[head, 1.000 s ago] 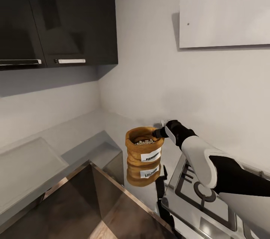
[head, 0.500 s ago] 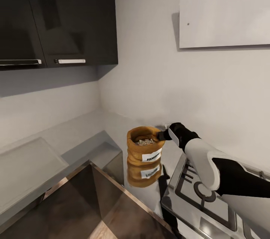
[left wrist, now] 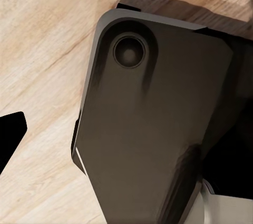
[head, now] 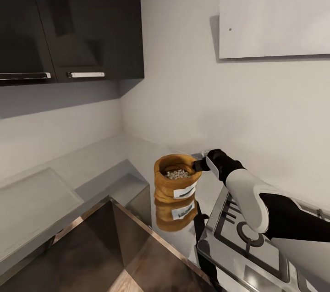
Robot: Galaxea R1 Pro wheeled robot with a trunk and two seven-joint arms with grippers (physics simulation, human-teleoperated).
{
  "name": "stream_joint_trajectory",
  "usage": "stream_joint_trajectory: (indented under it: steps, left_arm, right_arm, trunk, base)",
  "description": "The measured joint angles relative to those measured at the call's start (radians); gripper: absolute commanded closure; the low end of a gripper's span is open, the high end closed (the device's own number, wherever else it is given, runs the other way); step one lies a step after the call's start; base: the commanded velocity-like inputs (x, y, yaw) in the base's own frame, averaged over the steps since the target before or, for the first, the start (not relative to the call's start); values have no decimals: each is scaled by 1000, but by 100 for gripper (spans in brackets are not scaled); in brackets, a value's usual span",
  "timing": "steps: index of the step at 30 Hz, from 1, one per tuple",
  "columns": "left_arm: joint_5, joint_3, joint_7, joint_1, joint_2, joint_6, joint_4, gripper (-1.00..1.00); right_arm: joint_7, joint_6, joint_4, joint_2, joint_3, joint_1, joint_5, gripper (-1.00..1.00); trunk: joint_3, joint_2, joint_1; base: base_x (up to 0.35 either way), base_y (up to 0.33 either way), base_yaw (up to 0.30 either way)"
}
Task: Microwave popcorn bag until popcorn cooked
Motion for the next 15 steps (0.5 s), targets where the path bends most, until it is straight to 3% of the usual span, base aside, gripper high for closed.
stream_joint_trajectory:
  steps: [5,11,13,15]
  left_arm:
    - [0,0,0,0,0,0,0,-100]
    - [0,0,1,0,0,0,0,-100]
    - [0,0,1,0,0,0,0,-100]
    - [0,0,1,0,0,0,0,-100]
  right_arm:
    - [0,89,-25,11,-1,0,-2,100]
    - [1,258,-198,16,-1,0,-7,100]
    - [0,304,-235,16,1,0,-61,100]
    - [0,352,-273,15,2,0,-88,100]
  trunk:
    - [0,0,0]
    - [0,0,0]
    - [0,0,0]
    - [0,0,0]
  base:
    - [0,0,0]
    - [0,0,0]
    - [0,0,0]
    - [0,0,0]
